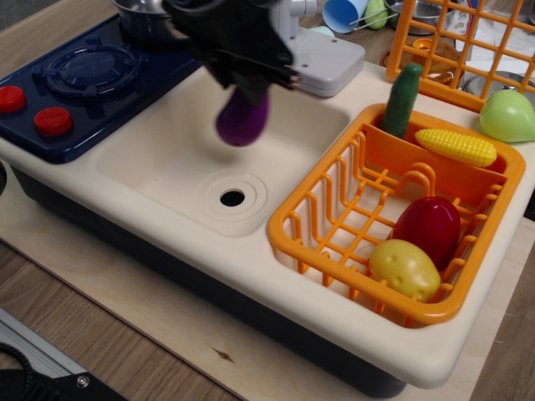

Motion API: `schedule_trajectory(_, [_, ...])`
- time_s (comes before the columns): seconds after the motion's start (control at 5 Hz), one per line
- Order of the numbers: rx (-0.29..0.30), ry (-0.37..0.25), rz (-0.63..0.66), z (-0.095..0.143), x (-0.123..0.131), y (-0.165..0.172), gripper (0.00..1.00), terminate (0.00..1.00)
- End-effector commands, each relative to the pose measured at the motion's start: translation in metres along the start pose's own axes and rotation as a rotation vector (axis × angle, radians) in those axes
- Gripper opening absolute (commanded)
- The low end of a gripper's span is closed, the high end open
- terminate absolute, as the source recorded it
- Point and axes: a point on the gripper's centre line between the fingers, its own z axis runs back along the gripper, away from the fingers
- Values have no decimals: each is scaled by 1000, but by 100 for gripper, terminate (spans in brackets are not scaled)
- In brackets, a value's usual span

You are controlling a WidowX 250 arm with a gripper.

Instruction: Put eggplant into pan

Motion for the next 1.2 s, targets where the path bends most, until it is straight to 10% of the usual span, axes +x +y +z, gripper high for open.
schedule_trajectory(0.0, [96,-10,-129,37,16,45,0,0])
schedule_trajectory(0.4, [130,54,-282,75,64,100,0,0])
schedule_trajectory(0.8, [42,-7,-346,51,80,131,0,0])
schedule_trajectory(1.0, [42,-7,-346,51,80,131,100,0])
